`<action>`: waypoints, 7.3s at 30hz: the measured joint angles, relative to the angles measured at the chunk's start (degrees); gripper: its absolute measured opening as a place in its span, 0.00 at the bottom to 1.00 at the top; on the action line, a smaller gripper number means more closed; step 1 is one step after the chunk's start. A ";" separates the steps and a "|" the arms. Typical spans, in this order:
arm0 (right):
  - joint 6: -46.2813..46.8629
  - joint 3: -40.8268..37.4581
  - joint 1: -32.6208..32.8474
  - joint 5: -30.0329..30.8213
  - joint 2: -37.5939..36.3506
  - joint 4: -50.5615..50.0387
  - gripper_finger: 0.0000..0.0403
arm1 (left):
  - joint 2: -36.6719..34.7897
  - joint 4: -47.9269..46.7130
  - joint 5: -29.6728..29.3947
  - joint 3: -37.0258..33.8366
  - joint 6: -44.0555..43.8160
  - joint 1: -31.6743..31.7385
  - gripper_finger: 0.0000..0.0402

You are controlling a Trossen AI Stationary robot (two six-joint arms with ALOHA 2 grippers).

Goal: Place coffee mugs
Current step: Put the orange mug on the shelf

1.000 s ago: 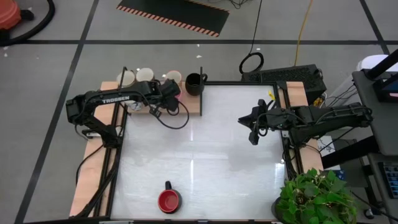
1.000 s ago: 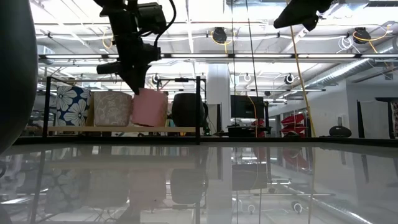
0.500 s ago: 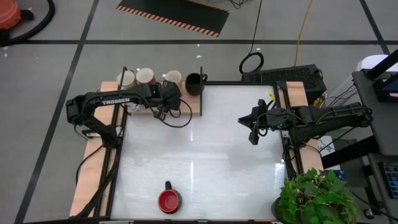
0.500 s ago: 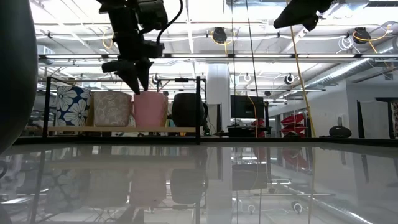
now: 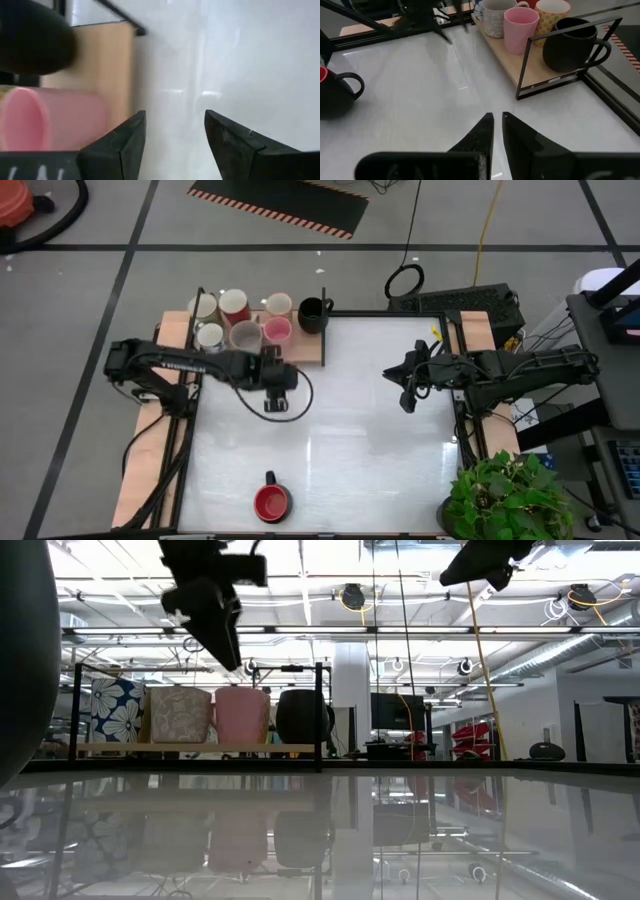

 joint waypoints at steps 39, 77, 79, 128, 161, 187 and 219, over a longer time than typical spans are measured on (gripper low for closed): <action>1.64 0.04 1.28 -5.86 8.55 13.05 0.08 | 14.12 13.66 1.48 8.56 -40.34 -55.86 0.51; 0.11 0.04 1.79 -8.83 8.53 13.19 0.08 | 18.60 14.22 -0.05 8.76 -39.13 -52.42 0.51; 0.11 0.04 1.79 -8.84 8.53 13.27 0.08 | 19.39 13.55 -0.05 8.74 -39.30 -52.42 0.51; -6.98 0.04 1.59 -8.70 8.51 12.72 0.08 | -0.32 -2.46 -1.34 8.76 31.90 -24.23 0.06; -29.07 0.04 1.50 -8.59 8.48 9.02 0.08 | 1.15 -1.26 17.01 8.76 39.38 15.11 0.06; -29.92 0.04 1.46 -8.52 8.48 10.23 0.08 | 10.16 2.97 16.18 8.79 53.85 17.58 0.06; -29.92 0.04 1.46 -8.53 8.48 10.23 0.08 | 10.88 5.69 13.72 8.79 61.52 17.89 0.14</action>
